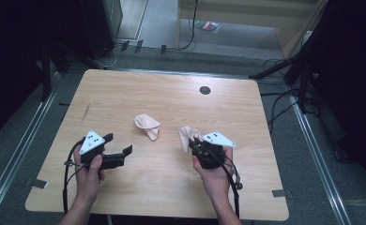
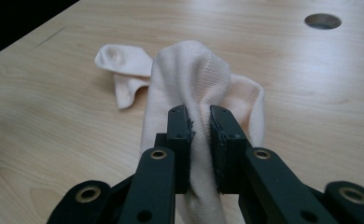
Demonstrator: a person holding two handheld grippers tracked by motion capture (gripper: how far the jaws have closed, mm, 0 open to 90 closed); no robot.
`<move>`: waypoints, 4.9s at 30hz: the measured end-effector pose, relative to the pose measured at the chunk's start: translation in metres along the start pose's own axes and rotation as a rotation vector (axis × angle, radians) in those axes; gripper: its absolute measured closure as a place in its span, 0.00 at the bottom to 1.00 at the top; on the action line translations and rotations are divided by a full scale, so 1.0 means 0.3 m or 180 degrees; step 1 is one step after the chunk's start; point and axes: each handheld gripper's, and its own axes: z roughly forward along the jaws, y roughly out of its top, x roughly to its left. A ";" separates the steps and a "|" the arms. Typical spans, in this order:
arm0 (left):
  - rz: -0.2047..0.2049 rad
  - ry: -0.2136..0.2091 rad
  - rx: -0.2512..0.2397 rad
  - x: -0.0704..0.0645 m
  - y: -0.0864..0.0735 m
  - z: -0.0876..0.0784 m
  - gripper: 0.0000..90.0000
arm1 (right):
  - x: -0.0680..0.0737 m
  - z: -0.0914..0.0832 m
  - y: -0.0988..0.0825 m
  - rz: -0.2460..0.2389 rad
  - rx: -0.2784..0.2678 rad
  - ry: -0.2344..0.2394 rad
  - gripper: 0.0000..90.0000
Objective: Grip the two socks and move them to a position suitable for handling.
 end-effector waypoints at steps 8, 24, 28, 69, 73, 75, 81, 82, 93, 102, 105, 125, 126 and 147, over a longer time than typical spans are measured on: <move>0.0111 -0.0194 0.0025 -0.095 -0.023 0.058 0.13 | 0.057 0.030 -0.069 -0.0041 0.0134 0.0119 0.89; 0.0346 -0.0475 0.0224 -0.160 -0.109 0.107 0.13 | 0.110 0.103 -0.176 -0.0154 0.0396 0.0240 0.86; 0.0333 -0.0455 0.0233 -0.148 -0.111 0.111 0.13 | 0.081 0.080 -0.159 0.0008 0.0185 0.0371 0.55; 0.0214 -0.0665 0.0690 -0.259 -0.133 0.180 0.15 | 0.109 0.027 -0.042 -0.0267 0.0119 0.0747 0.95; 0.0084 -0.0740 0.0716 -0.280 -0.125 0.195 0.12 | 0.132 0.010 -0.018 -0.0214 0.0054 0.0883 0.95; -0.0005 -0.0664 0.0733 -0.283 -0.117 0.203 0.22 | 0.152 -0.017 0.007 -0.0153 -0.0036 0.1072 0.95; 0.0402 -0.0194 0.0317 -0.249 -0.081 0.148 0.90 | 0.160 -0.065 0.042 -0.0035 -0.0267 0.1393 0.95; 0.0598 0.0047 0.0261 -0.241 -0.075 0.124 0.95 | 0.156 -0.068 0.043 -0.0035 -0.0296 0.1364 0.95; 0.1598 0.0216 0.0857 -0.327 -0.145 0.133 0.72 | -0.027 0.083 -0.117 0.0025 0.0568 0.0688 0.96; 0.0660 -0.0952 0.0550 -0.177 -0.081 0.086 0.36 | -0.115 0.052 -0.126 -0.0081 0.0528 0.0530 0.69; 0.0256 -0.0810 0.0494 -0.095 -0.065 0.076 0.39 | -0.127 0.007 -0.120 0.0042 0.0410 0.0516 0.68; 0.0235 -0.0415 0.0951 -0.114 -0.106 0.133 0.99 | -0.047 0.066 -0.205 -0.0225 0.0682 0.0285 0.95; 0.0266 -0.0424 0.0926 -0.112 -0.098 0.121 1.00 | -0.048 0.059 -0.199 -0.0228 0.0653 0.0305 0.95; 0.0272 -0.0863 0.0967 -0.056 -0.095 0.043 0.65 | -0.090 -0.007 -0.174 -0.0245 0.0756 0.0601 0.60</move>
